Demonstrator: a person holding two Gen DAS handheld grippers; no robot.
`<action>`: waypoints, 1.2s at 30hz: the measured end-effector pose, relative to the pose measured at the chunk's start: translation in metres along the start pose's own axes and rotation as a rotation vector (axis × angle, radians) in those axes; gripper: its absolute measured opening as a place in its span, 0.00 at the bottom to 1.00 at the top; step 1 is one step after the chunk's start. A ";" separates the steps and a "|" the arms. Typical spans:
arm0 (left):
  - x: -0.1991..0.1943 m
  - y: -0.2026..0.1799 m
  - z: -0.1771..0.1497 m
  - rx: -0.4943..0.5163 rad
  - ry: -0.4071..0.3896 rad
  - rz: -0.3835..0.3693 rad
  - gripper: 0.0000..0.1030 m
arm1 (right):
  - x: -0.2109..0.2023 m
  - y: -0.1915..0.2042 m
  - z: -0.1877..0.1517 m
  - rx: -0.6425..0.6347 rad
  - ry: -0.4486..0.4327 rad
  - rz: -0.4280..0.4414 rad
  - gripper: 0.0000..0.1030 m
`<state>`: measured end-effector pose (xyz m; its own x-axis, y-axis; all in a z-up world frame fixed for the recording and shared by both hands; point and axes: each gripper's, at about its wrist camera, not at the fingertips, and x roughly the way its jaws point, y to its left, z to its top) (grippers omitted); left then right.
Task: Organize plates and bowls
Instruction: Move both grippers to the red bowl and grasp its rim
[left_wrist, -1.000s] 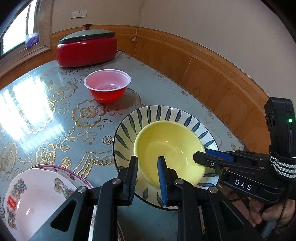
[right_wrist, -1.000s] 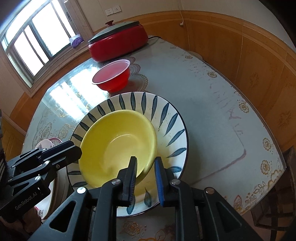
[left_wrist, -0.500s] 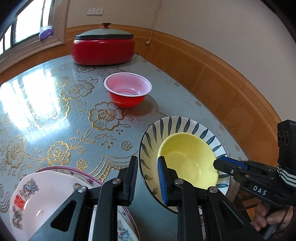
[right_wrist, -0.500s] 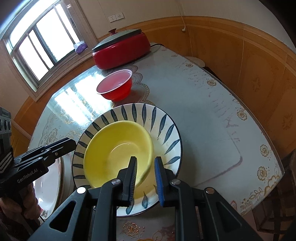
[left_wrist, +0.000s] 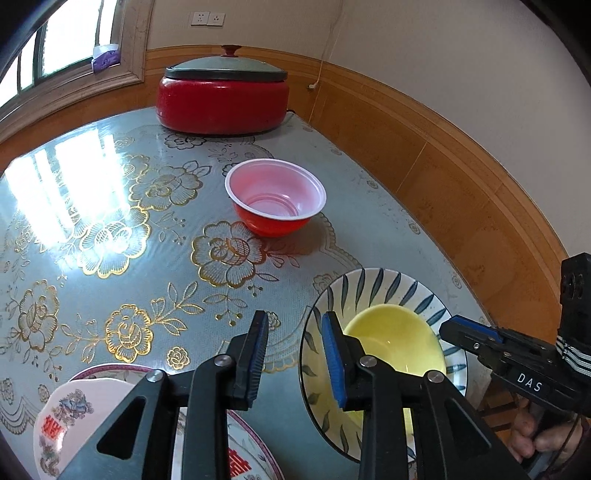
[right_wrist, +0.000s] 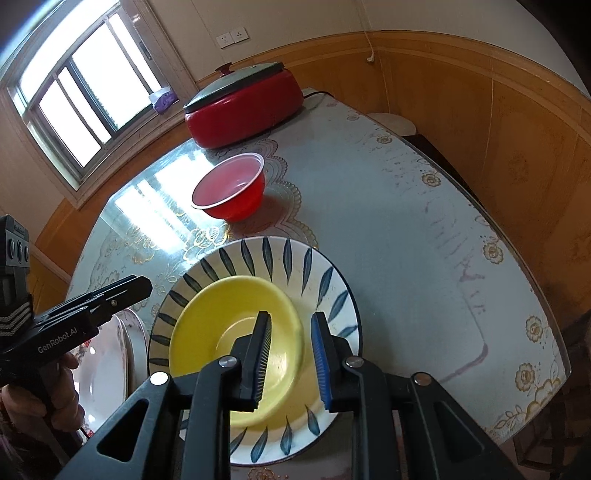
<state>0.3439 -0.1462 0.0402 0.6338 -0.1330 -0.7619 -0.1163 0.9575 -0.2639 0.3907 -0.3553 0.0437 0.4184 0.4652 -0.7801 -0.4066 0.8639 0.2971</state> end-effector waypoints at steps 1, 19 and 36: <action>0.001 0.002 0.004 -0.010 -0.003 0.003 0.30 | 0.002 0.001 0.005 -0.002 0.000 0.004 0.21; 0.043 0.042 0.063 -0.173 0.012 0.036 0.47 | 0.095 0.012 0.114 0.108 0.117 0.189 0.21; 0.097 0.062 0.104 -0.262 0.023 0.067 0.32 | 0.154 0.012 0.145 0.083 0.148 0.142 0.11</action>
<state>0.4778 -0.0729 0.0114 0.6008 -0.0799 -0.7954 -0.3533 0.8660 -0.3538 0.5684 -0.2454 0.0073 0.2357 0.5556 -0.7974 -0.3826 0.8073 0.4494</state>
